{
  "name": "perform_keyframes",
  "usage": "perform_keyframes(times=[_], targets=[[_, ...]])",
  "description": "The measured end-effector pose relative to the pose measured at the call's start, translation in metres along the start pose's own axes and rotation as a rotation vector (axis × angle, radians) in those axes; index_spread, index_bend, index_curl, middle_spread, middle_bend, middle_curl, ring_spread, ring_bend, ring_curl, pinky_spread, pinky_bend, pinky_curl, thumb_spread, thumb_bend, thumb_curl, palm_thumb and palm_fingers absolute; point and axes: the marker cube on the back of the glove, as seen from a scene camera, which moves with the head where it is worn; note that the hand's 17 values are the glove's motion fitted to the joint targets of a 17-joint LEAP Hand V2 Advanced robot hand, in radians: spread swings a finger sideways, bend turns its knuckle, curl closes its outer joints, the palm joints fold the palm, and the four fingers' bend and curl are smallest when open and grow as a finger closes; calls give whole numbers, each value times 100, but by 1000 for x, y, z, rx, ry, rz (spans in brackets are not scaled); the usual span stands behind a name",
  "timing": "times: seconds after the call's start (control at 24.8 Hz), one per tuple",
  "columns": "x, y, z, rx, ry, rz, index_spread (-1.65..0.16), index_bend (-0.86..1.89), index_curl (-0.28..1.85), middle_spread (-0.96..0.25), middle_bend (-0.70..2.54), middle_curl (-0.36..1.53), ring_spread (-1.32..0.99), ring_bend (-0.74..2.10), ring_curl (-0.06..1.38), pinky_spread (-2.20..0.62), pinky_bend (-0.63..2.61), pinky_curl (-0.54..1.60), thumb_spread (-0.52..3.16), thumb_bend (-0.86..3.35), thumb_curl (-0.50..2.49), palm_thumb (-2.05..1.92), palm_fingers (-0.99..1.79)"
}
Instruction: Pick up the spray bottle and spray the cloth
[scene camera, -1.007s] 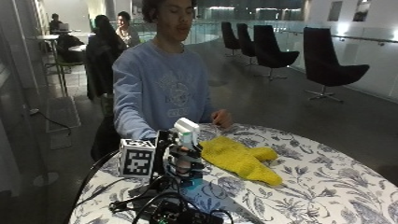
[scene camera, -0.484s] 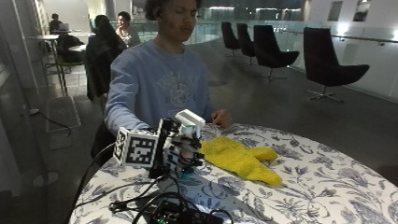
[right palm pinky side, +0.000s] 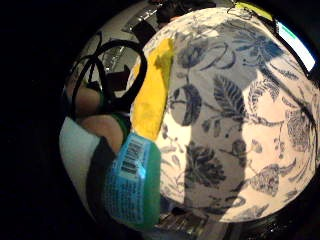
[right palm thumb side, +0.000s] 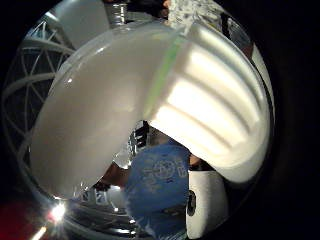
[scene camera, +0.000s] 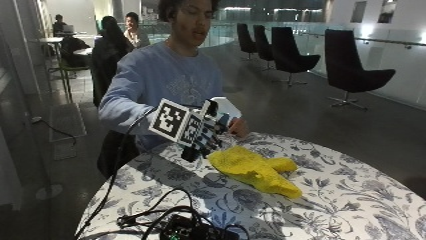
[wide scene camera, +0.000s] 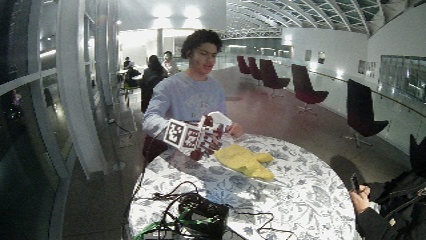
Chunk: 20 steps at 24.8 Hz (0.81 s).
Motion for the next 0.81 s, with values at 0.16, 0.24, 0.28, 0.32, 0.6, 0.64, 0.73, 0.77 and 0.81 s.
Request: perform_keyframes(times=[0.16,0.24,0.28,0.32,0.6,0.64,0.73,0.77,0.81], targets=[[-3,-1,8,-102,26,113,-21,15,39,-6,24,46,-2,54,41,11,25,37,57,-3,60,102,117],[-2,-2,12,-116,36,158,-21,15,39,-6,24,46,-1,54,41,11,26,37,57,-3,61,101,117],[-2,-2,14,-121,42,176,-21,14,39,-6,24,46,-1,54,41,11,26,37,57,-3,61,101,116],[-1,-2,15,-127,47,191,-21,14,39,-6,23,46,-1,55,41,11,26,37,58,-3,61,101,116],[-1,-2,30,-175,93,213,-20,14,39,-5,23,47,-1,58,42,11,26,38,60,-3,62,99,116],[-1,-1,33,-178,98,211,-20,14,39,-5,23,47,-1,58,42,11,27,38,60,-3,62,99,116],[-3,0,36,-179,97,207,-20,14,39,-5,24,47,-1,58,42,11,27,38,61,-3,63,99,116],[-4,0,36,-178,96,205,-20,14,39,-5,24,47,-1,58,42,11,27,38,61,-3,63,99,116],[-4,1,36,-176,96,203,-20,14,39,-5,24,47,-1,58,42,11,27,38,61,-3,63,99,116]])
